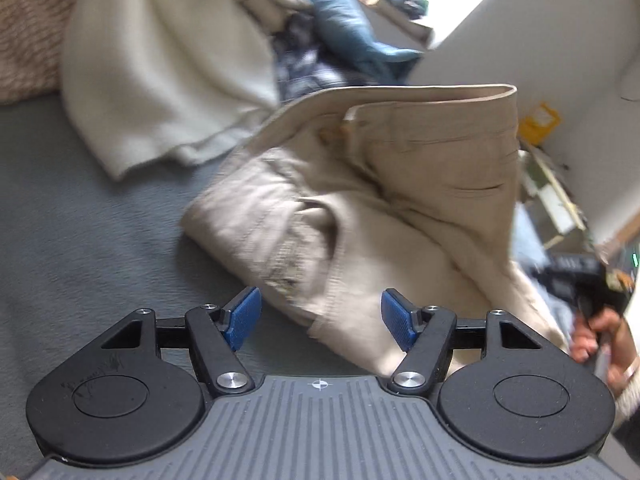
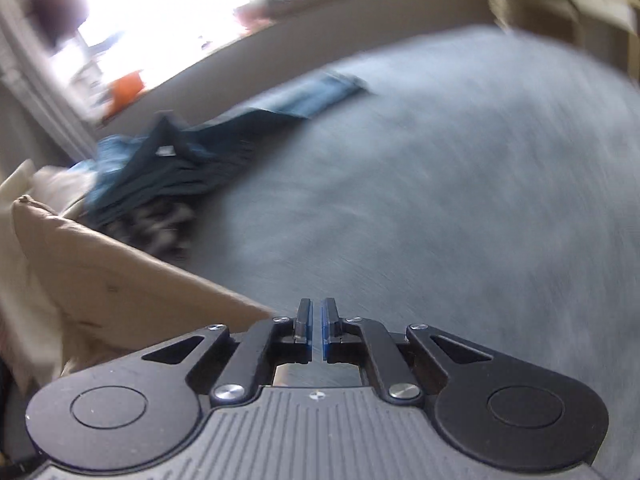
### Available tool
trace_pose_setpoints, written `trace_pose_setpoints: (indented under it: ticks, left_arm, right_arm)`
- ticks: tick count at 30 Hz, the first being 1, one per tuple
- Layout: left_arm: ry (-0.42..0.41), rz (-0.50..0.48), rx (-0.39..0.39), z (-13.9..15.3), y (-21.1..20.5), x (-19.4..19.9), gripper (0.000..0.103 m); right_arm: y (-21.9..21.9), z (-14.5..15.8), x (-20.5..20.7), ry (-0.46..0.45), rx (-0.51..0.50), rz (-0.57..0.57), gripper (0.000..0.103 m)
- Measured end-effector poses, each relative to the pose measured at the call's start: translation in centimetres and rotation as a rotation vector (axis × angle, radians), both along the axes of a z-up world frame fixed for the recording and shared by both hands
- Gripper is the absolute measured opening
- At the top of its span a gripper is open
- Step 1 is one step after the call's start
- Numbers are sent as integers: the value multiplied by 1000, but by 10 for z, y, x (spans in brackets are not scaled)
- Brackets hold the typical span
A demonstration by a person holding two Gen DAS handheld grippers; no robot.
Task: Fold clothes
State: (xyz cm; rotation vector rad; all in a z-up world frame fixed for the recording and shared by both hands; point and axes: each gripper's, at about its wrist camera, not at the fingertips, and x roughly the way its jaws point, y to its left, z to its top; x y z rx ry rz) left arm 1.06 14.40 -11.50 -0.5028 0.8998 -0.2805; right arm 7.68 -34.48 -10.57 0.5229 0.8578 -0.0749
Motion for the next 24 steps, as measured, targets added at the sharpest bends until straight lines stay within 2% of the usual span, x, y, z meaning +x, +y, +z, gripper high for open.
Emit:
trace_pose_setpoints:
  ticks: [2,5,10,12,14,16,20,22,24]
  left_arm:
    - [28,36,4,-5,4,5,67]
    - [61,82,15,-13,7,14,67]
    - [65,135,23,-19,4,26,66]
    - [53,153,33,-19,1,31,63]
    - [42,171,43,-20,-1,35,52]
    - [19,176,44,-18,-3,33,43]
    - [-62,164,-14,-11,2,23,24]
    - [-106,137,-18,-4,1,19,19]
    - [-165,94,13,6,-8,13,18]
  right_arm:
    - [-21,-20,-10,50,100,-73,4]
    - [-28,-26,-23,41,149,-98,5]
    - [-6,5,-21,-48,91,32,7]
    - [8,19,-19,-83,57,98,14]
    - [20,28,-18,-105,39,151,34]
    - [29,29,-17,-105,23,190,44]
    - [39,24,-19,-88,-21,246,45]
    - [40,21,-20,-79,-26,252,46]
    - [38,17,-20,-71,-20,247,46]
